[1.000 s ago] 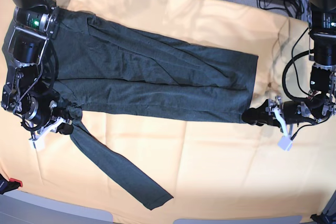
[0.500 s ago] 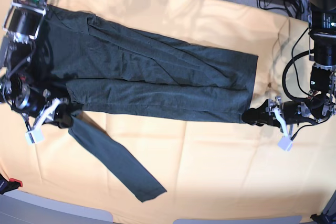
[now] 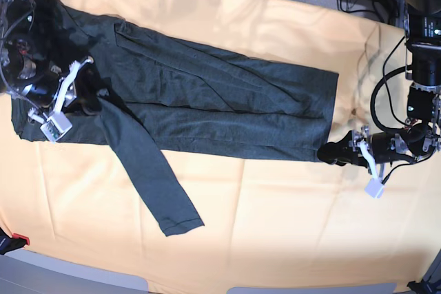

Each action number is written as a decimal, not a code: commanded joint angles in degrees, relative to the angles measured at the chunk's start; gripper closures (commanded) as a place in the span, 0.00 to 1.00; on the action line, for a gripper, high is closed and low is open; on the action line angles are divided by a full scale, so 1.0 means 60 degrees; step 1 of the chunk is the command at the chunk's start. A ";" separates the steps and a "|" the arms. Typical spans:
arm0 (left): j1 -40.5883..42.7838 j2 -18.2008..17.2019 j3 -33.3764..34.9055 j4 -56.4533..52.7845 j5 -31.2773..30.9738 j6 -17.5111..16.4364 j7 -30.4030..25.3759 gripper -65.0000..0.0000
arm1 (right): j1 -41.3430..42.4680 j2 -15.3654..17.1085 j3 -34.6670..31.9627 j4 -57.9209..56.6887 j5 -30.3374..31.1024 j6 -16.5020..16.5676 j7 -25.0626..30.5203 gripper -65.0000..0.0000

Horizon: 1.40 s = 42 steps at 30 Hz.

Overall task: Fold the T-shirt properly
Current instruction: 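Drag the held sleeve with the right gripper across the folded shirt body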

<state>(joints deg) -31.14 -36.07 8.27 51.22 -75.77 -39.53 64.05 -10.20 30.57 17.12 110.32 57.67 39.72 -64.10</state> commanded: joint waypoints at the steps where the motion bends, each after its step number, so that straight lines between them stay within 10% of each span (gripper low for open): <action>1: -0.0266 -0.0153 -0.0076 0.0113 -0.0240 -0.0079 -0.0178 0.47 | 0.0036 0.0222 0.0084 0.0146 0.0135 0.0046 -0.0022 1.00; 21: -0.0266 -0.0157 -0.0076 0.0113 -0.0237 -0.0079 -0.0175 0.47 | -0.0656 0.0466 0.0084 0.0146 0.0138 0.0046 -0.1377 1.00; 27: -0.0266 -0.0153 -0.0076 0.0113 -0.0240 -0.0079 -0.0178 0.47 | -0.0412 0.0474 0.0084 0.0226 0.0182 0.0046 -0.1319 0.35; 35: -0.0262 -0.0157 -0.0080 0.0113 -0.0233 -0.0079 -0.0168 0.47 | 0.1013 0.0437 0.0149 0.0623 0.0681 0.0046 -0.0481 0.35; 42: -0.0262 -0.0153 -0.0076 0.0113 -0.0237 -0.0079 -0.0171 0.47 | 0.1067 -0.0237 0.0146 0.0404 -0.1260 -0.0707 0.2087 0.35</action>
<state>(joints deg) -31.14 -36.05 8.27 51.22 -75.83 -39.53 64.05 -4.64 28.01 17.50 112.18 49.45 35.40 -52.51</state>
